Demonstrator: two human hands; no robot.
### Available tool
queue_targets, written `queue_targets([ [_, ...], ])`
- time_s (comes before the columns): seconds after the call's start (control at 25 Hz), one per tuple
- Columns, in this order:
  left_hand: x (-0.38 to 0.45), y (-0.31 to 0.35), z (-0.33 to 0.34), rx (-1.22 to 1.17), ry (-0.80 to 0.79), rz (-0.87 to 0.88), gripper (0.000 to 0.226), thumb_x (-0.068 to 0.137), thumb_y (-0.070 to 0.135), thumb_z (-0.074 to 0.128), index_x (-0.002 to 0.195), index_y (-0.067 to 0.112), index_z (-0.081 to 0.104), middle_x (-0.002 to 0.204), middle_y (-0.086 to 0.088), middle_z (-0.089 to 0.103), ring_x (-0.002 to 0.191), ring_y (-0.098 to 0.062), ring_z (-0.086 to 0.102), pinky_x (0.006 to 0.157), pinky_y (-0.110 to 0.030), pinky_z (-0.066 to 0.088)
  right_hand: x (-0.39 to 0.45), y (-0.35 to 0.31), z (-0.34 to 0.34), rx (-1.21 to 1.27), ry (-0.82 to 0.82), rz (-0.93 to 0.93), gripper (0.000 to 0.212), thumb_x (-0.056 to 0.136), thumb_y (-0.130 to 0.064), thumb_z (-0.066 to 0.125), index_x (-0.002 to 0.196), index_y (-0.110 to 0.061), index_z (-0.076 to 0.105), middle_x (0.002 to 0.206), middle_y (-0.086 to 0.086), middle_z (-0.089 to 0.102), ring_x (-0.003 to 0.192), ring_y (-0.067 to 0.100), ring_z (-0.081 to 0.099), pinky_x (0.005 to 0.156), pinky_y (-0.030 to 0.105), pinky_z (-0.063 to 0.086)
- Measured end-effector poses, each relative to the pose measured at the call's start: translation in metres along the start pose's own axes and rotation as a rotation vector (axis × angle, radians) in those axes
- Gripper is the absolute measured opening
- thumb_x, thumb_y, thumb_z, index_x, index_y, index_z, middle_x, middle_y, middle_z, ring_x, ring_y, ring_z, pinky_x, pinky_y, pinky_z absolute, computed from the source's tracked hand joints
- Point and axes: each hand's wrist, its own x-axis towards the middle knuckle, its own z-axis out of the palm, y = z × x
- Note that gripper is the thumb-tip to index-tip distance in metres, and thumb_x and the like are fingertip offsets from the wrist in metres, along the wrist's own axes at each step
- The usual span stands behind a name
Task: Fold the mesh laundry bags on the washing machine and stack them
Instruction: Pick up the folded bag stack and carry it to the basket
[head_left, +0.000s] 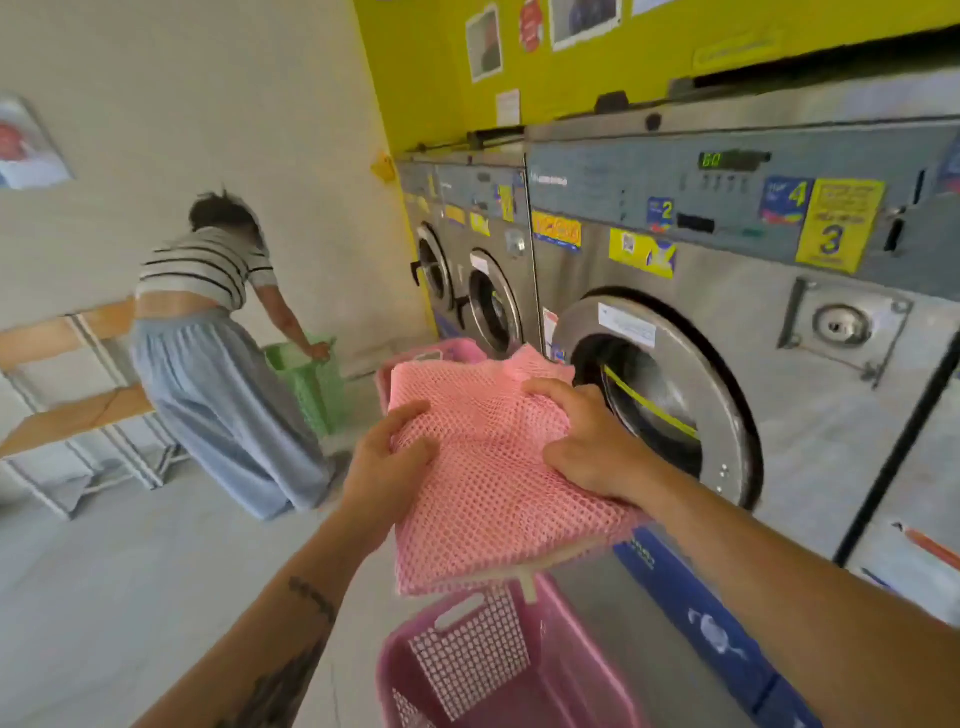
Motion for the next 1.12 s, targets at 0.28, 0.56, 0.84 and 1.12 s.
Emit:
queue_targets([
  [0.28, 0.023, -0.124, 0.017, 0.050, -0.267, -0.207, 0.043, 0.093, 0.000, 0.054, 0.126, 0.026, 0.059, 0.101, 0.004, 0.060, 0.066, -0.010, 0.058, 0.057, -0.023, 0.057, -0.019, 0.080, 0.109, 0.047, -0.062, 0.366, 0.071, 0.077, 0.004, 0.049, 0.138, -0.033, 0.045, 0.141, 0.008, 0.027, 0.133, 0.025, 0.038, 0.100, 0.022, 0.033],
  [0.56, 0.055, -0.242, 0.080, 0.351, -0.495, -0.427, 0.052, 0.094, 0.001, 0.047, 0.139, 0.027, 0.048, 0.100, 0.015, 0.048, 0.061, -0.002, 0.048, 0.047, -0.017, 0.048, -0.016, 0.208, 0.205, 0.057, -0.206, 0.633, 0.076, 0.072, 0.006, 0.045, 0.136, -0.034, 0.043, 0.138, 0.012, 0.026, 0.095, 0.021, 0.055, 0.075, 0.025, 0.047],
  [0.84, 0.081, -0.391, 0.126, 0.532, -0.688, -0.532, 0.053, 0.093, 0.003, 0.048, 0.140, 0.027, 0.044, 0.119, 0.003, 0.046, 0.072, -0.007, 0.061, 0.049, -0.017, 0.053, -0.019, 0.325, 0.310, 0.146, -0.344, 0.862, 0.087, 0.074, 0.012, 0.047, 0.139, -0.044, 0.032, 0.159, 0.002, 0.006, 0.103, 0.025, 0.057, 0.041, 0.016, 0.044],
  [1.12, 0.118, -0.552, 0.171, 0.584, -0.819, -0.611, 0.057, 0.092, 0.006, 0.051, 0.143, 0.029, 0.040, 0.121, -0.004, 0.052, 0.074, -0.011, 0.062, 0.059, -0.028, 0.058, -0.015, 0.443, 0.419, 0.043, -0.339, 0.902, 0.083, 0.067, 0.004, 0.053, 0.131, -0.047, 0.035, 0.153, 0.001, 0.012, 0.137, 0.038, 0.033, 0.090, 0.050, 0.054],
])
